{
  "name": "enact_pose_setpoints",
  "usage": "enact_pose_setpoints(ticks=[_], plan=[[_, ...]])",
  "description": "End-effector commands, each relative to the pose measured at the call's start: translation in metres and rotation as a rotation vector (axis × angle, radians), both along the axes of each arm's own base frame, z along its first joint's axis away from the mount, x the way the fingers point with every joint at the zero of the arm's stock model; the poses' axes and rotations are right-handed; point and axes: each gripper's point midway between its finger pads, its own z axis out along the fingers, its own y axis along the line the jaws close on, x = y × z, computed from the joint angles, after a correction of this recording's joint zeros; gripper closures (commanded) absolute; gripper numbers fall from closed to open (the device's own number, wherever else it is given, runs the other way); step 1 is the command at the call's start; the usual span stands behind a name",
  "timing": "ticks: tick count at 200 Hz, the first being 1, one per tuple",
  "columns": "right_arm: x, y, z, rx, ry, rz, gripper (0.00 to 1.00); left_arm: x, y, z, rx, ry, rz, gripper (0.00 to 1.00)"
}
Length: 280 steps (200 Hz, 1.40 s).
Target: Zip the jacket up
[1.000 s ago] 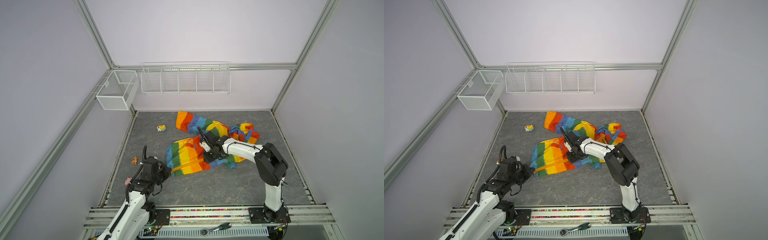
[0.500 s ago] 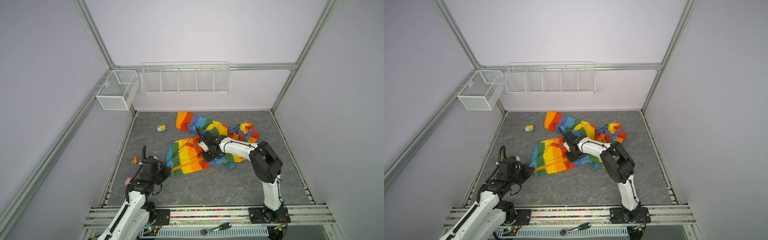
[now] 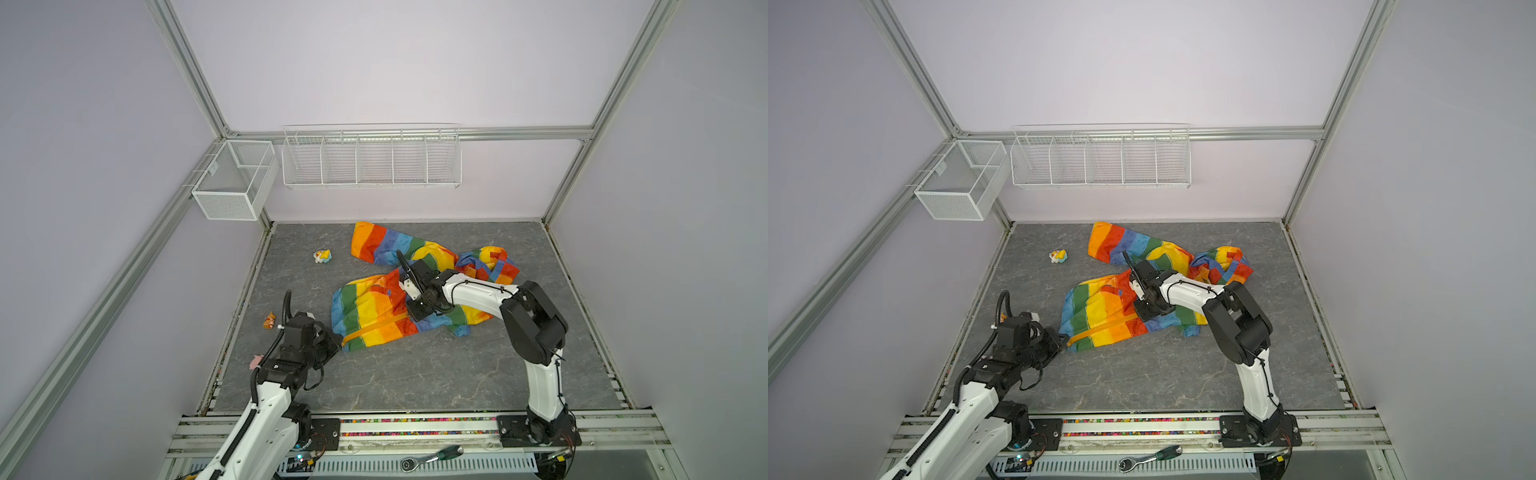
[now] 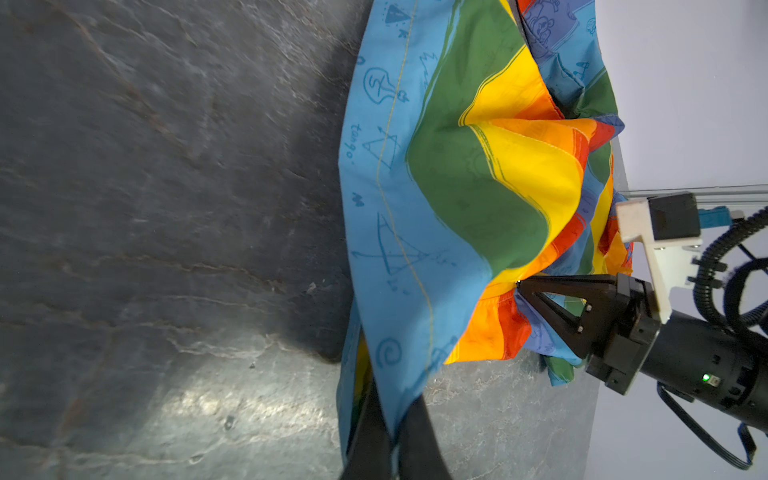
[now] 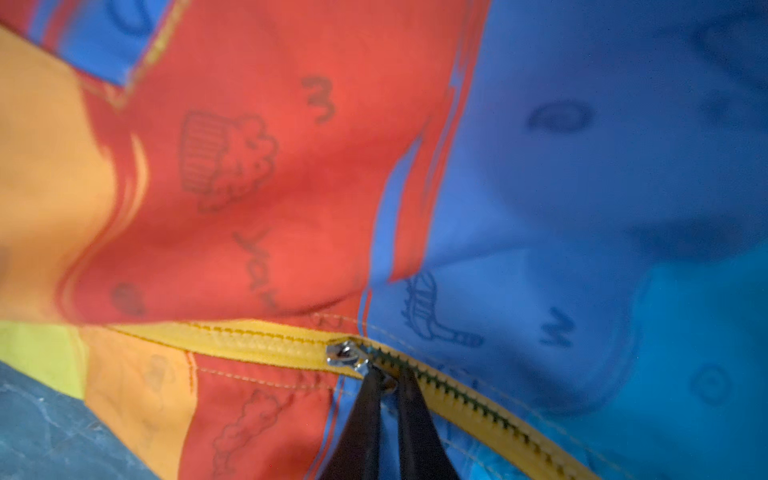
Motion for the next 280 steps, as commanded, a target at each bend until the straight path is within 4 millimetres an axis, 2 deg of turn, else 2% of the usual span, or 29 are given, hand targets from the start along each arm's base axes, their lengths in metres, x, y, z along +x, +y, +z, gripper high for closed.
enact_pose_setpoints(ticks=[1,24,48,65,76,91,103,117,135,158,170,184,195,214,231,280], plan=[[-0.018,-0.021,-0.032,-0.081,0.082,-0.013,0.9,0.007,0.0,0.016,-0.005,-0.044,0.001,1.0],[-0.02,-0.015,-0.021,-0.027,0.08,-0.019,0.91,0.008,-0.001,0.017,-0.007,-0.046,-0.002,1.0],[-0.022,-0.001,0.0,0.079,0.095,-0.048,0.92,0.009,-0.004,0.018,-0.015,-0.054,-0.018,1.0],[-0.021,0.005,0.011,0.16,0.116,-0.093,0.91,0.012,-0.011,0.02,-0.053,-0.066,-0.041,1.0],[-0.02,0.008,0.014,0.2,0.137,-0.113,0.91,0.014,-0.017,0.022,-0.089,-0.078,-0.052,0.85],[-0.019,0.01,0.012,0.233,0.168,-0.135,0.91,0.016,-0.021,0.024,-0.122,-0.103,-0.062,0.55],[-0.018,0.01,0.007,0.238,0.184,-0.15,0.91,0.017,-0.021,0.016,-0.113,-0.077,-0.057,0.42],[-0.018,0.008,0.002,0.238,0.196,-0.164,0.91,0.014,-0.013,0.014,-0.022,-0.05,-0.051,0.4],[-0.018,0.003,0.0,0.238,0.197,-0.183,0.91,0.004,0.018,0.023,0.235,0.002,0.014,0.37],[-0.017,-0.003,0.001,0.236,0.192,-0.197,0.91,-0.001,0.039,0.068,0.356,-0.075,0.075,0.34],[-0.015,-0.006,0.001,0.236,0.191,-0.205,0.91,-0.002,0.04,0.083,0.39,-0.098,0.068,0.33],[-0.013,-0.008,0.001,0.243,0.19,-0.217,0.9,0.002,0.023,0.092,0.372,-0.13,-0.007,0.34],[-0.012,-0.007,0.002,0.256,0.194,-0.22,0.88,0.007,-0.004,0.093,0.341,-0.165,-0.104,0.34],[-0.01,-0.005,0.003,0.275,0.204,-0.228,0.87,0.015,-0.052,0.081,0.371,-0.193,-0.272,0.34],[-0.009,-0.005,0.003,0.286,0.212,-0.239,0.86,0.026,-0.088,0.067,0.369,-0.206,-0.39,0.32],[-0.009,-0.009,0.004,0.287,0.22,-0.251,0.85,0.064,-0.136,0.04,0.423,-0.226,-0.562,0.26]])
